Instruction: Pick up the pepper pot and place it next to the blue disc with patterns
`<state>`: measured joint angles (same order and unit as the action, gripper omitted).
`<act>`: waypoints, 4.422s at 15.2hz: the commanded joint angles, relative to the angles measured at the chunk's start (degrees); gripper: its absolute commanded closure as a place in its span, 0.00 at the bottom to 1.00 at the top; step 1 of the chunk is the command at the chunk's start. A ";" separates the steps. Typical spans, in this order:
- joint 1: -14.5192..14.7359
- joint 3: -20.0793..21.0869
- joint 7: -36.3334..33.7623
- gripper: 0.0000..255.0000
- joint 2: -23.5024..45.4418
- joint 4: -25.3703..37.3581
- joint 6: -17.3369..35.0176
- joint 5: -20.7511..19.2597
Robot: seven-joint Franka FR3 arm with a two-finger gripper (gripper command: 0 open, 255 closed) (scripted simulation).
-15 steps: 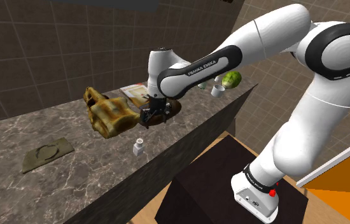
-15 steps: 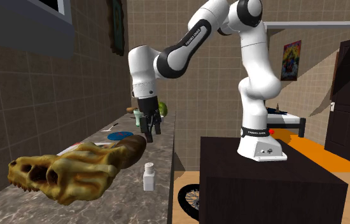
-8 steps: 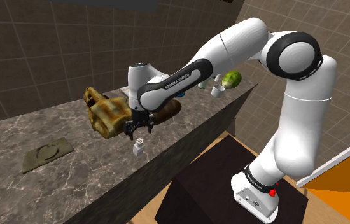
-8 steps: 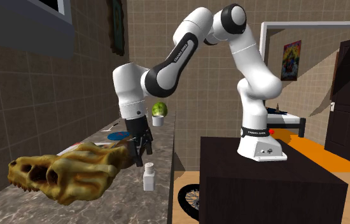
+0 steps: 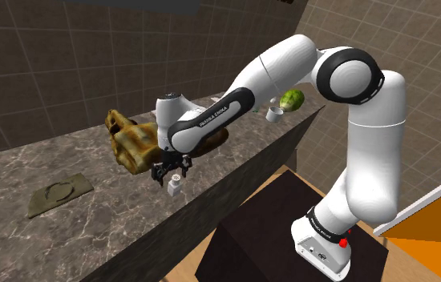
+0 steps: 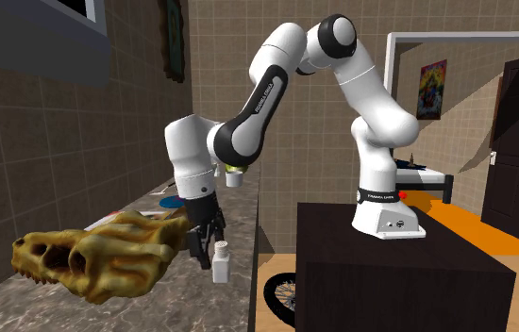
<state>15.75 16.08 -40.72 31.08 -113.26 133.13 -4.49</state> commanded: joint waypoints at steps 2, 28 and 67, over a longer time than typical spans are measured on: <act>0.14 -0.11 -0.13 0.00 0.55 -0.26 0.82 -0.16; -0.83 1.13 0.56 1.00 -5.37 -0.42 -4.80 1.58; -15.73 -6.36 23.54 1.00 -19.75 -1.51 -18.34 3.64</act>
<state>0.84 10.33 -18.61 11.22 -114.95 114.86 -0.66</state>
